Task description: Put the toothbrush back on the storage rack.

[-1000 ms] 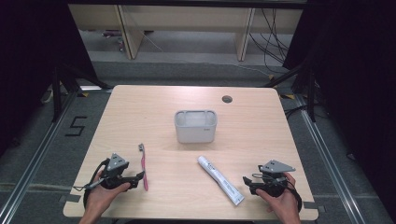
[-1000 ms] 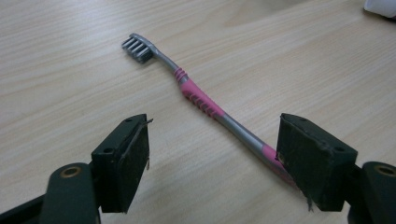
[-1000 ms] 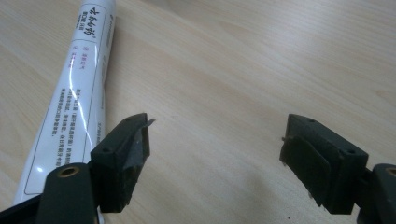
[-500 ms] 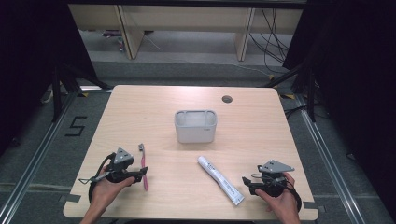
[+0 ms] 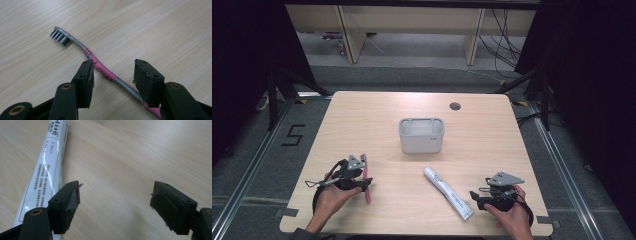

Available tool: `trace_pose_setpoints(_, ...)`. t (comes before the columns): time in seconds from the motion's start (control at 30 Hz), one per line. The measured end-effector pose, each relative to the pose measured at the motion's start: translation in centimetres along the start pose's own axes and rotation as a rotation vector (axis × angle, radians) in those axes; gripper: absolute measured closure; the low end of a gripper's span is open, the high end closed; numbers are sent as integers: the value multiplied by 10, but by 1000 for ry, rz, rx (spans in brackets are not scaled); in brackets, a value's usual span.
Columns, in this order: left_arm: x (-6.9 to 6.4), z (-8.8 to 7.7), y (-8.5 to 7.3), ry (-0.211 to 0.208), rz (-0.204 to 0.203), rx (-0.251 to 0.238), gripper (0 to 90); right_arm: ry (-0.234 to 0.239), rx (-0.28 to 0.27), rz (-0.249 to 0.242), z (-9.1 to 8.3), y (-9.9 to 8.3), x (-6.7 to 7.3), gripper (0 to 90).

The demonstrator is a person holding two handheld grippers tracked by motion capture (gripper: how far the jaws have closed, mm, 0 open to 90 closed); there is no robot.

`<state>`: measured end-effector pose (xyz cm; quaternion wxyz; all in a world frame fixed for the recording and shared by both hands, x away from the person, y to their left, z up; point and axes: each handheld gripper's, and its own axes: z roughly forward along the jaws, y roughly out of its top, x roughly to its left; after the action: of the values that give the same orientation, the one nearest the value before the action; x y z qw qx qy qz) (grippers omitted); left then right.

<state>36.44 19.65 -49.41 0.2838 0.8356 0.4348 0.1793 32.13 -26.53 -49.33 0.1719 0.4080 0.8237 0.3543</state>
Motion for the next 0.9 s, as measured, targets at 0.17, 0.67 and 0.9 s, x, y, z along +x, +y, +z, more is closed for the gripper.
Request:
trace_pose_setpoints(0.17, 3, 2, 2, 0, 26, 59, 527, 1, -1, 4, 0, 0, 1, 238)
trace_pose_setpoints(0.67, 4, 6, 14, -18, 80, 170, 621, 1, -22, -39, 1, 1, -2, 241)
trace_pose_setpoints(0.9, 5, 5, 17, -28, 119, 204, 677, 14, -32, -6, 0, 2, 1, 240)
